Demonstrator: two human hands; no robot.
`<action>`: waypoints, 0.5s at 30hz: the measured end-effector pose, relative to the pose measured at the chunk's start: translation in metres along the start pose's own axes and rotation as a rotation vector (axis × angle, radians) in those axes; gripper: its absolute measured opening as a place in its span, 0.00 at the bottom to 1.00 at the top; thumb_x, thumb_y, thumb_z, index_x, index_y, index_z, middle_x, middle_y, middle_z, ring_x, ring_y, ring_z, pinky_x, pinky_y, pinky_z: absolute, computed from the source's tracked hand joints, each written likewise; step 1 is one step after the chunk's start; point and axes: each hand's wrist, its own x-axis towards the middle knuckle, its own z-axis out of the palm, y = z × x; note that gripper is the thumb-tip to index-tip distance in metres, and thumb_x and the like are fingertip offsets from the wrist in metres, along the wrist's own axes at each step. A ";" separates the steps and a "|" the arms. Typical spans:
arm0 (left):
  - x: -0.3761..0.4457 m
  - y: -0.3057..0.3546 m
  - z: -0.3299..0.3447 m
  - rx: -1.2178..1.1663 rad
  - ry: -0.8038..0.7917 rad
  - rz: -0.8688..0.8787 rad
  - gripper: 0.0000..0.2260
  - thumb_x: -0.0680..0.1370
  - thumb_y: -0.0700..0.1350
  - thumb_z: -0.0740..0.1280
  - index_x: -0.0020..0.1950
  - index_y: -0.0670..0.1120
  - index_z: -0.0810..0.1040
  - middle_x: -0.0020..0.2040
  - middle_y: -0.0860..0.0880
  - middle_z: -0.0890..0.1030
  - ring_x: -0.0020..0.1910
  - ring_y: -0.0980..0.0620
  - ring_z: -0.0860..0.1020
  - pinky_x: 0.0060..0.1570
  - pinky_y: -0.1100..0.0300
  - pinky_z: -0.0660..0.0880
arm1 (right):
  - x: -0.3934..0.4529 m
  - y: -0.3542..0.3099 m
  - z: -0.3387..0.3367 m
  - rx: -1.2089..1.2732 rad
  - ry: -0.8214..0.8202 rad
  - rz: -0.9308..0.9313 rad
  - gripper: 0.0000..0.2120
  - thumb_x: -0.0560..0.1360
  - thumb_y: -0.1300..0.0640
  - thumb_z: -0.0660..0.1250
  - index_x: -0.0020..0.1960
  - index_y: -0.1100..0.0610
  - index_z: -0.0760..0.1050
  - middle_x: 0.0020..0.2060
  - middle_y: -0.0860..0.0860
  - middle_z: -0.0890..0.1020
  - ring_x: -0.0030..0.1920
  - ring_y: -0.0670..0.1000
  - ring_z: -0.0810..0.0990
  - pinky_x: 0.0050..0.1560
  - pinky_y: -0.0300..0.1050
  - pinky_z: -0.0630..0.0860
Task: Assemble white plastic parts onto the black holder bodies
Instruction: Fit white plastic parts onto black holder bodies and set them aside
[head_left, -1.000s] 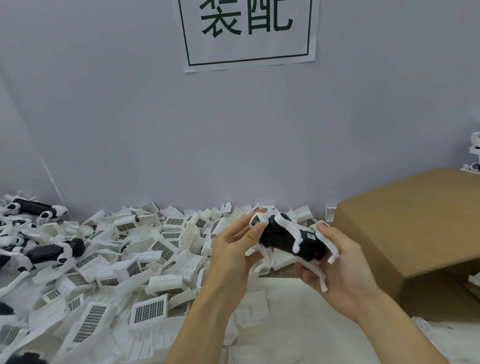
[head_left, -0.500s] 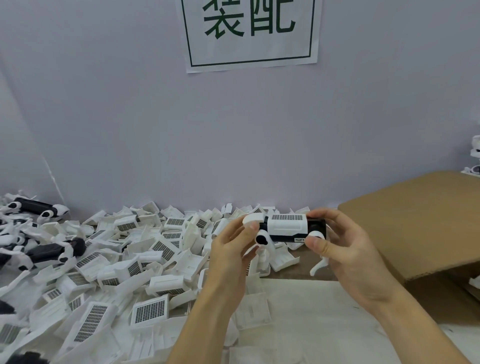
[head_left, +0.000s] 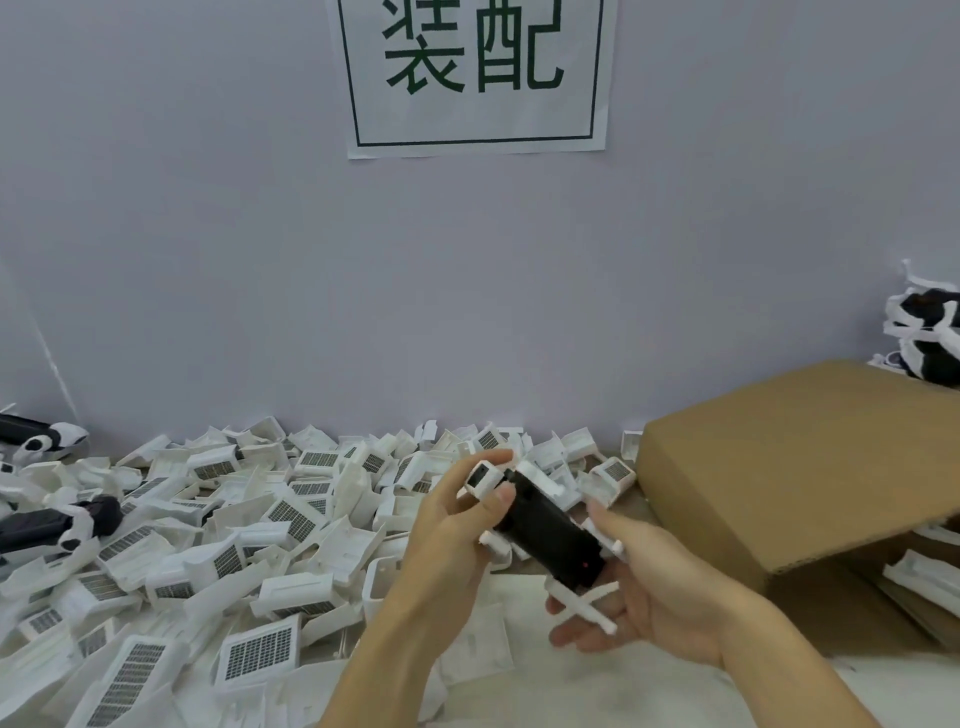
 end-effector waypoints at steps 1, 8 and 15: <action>0.001 0.000 0.000 -0.021 0.046 -0.001 0.08 0.76 0.41 0.71 0.54 0.50 0.84 0.43 0.48 0.84 0.46 0.48 0.83 0.47 0.49 0.79 | -0.002 -0.002 0.001 -0.056 -0.055 0.016 0.29 0.84 0.41 0.52 0.63 0.64 0.77 0.47 0.64 0.83 0.46 0.65 0.84 0.37 0.48 0.80; 0.003 0.006 0.011 -0.052 0.114 -0.166 0.05 0.72 0.49 0.72 0.41 0.49 0.85 0.36 0.44 0.82 0.33 0.44 0.81 0.42 0.47 0.79 | -0.006 -0.001 0.025 -0.311 -0.296 0.020 0.13 0.79 0.55 0.70 0.63 0.53 0.77 0.51 0.54 0.84 0.48 0.54 0.84 0.47 0.44 0.82; 0.012 0.003 0.013 -0.075 0.265 -0.324 0.14 0.83 0.50 0.64 0.52 0.41 0.83 0.51 0.35 0.81 0.49 0.37 0.77 0.51 0.45 0.75 | -0.008 0.003 0.023 -0.458 -0.121 -0.030 0.18 0.79 0.53 0.70 0.66 0.58 0.78 0.54 0.49 0.83 0.55 0.46 0.81 0.59 0.38 0.75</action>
